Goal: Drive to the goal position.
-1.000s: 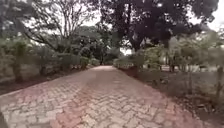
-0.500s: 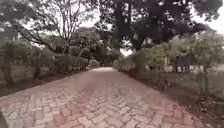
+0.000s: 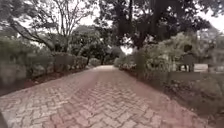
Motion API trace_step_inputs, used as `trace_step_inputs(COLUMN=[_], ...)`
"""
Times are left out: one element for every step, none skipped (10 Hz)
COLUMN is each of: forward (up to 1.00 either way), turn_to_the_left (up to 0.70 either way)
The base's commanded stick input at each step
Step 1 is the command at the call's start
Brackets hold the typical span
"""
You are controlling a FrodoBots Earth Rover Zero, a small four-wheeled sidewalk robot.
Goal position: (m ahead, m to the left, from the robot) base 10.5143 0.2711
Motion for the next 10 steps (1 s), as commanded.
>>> trace_step_inputs(forward=[0.7,0.7,0.7,0.7,0.7,0.7,0.7,0.7,0.7,0.7], turn_to_the_left=[0.33,0.26,0.0,0.0,0.0,0.0,0.0,0.0,0.0,0.0])
